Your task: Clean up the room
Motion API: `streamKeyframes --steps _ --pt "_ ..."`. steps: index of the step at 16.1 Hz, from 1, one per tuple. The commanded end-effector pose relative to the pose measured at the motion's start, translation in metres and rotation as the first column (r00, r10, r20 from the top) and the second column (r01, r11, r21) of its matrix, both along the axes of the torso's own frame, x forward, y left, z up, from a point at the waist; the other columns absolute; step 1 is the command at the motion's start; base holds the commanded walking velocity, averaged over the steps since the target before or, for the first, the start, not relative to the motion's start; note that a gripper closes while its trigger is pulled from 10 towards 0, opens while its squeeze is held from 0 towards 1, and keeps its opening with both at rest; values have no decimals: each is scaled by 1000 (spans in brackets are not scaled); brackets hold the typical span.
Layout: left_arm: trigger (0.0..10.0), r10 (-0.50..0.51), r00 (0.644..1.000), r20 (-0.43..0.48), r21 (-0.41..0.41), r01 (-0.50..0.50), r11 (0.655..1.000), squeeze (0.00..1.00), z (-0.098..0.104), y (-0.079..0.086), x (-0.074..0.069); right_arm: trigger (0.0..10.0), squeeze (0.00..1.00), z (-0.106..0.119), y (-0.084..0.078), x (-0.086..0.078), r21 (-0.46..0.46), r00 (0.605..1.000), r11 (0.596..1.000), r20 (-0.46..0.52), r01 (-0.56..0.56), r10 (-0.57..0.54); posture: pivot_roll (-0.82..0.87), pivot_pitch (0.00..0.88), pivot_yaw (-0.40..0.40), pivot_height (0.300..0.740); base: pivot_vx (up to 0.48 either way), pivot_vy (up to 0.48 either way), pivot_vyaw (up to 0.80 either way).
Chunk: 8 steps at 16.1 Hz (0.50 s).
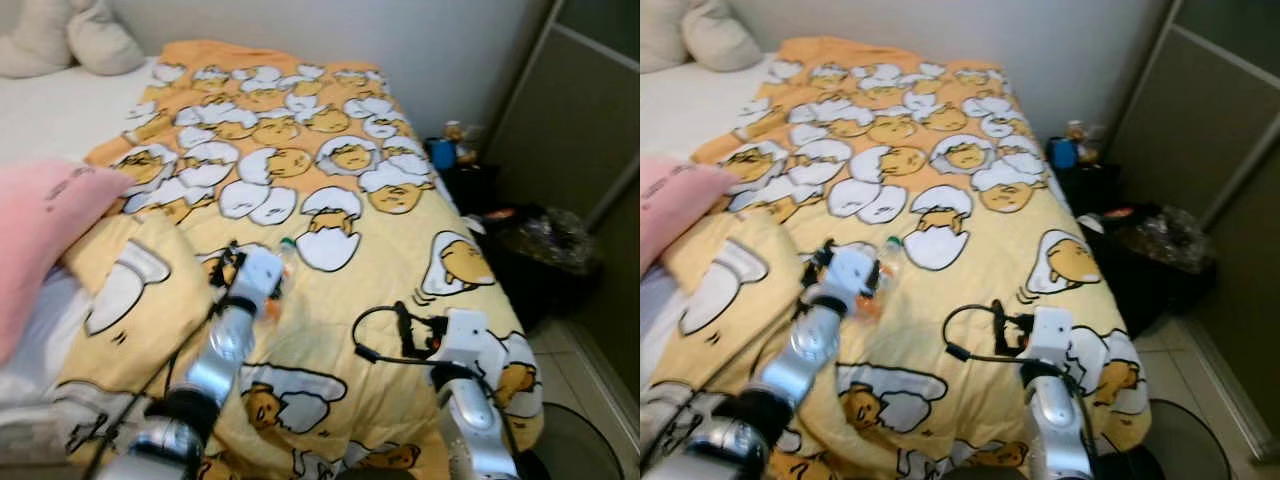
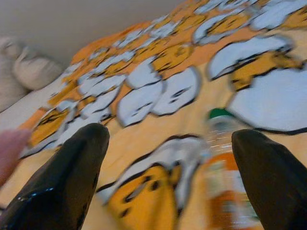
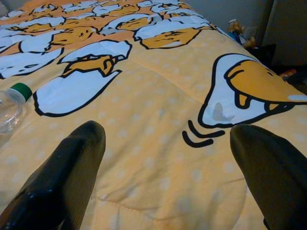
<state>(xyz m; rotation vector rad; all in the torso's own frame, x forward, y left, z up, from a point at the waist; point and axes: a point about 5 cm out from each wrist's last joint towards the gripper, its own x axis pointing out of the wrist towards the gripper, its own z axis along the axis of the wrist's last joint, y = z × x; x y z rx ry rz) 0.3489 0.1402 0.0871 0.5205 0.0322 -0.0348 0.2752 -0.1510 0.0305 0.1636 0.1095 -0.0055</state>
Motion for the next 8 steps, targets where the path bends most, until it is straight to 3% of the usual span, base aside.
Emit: streamKeyframes --steps 1,4,6,8 --pt "10000 21 1000 8 -7 -21 1000 0 7 0 7 10000 0 3 -7 2 -2 999 1000 15 28 -28 53 65 -42 740 0 0 0" --pt "10000 69 997 -21 -6 -69 998 0 14 -5 18 10000 0 3 -11 3 -23 1000 1000 17 20 -20 23 60 -62 740 0 0 0" --pt "10000 42 999 -30 -23 -43 999 0 12 -10 17 10000 0 3 -10 3 -27 1000 999 22 20 -19 19 56 -49 740 0 0 0" --pt "10000 -1 999 -46 -171 -7 985 0 1 -12 7 10000 0 7 -10 1 -29 999 999 44 22 -20 32 48 -35 740 0 0 0"
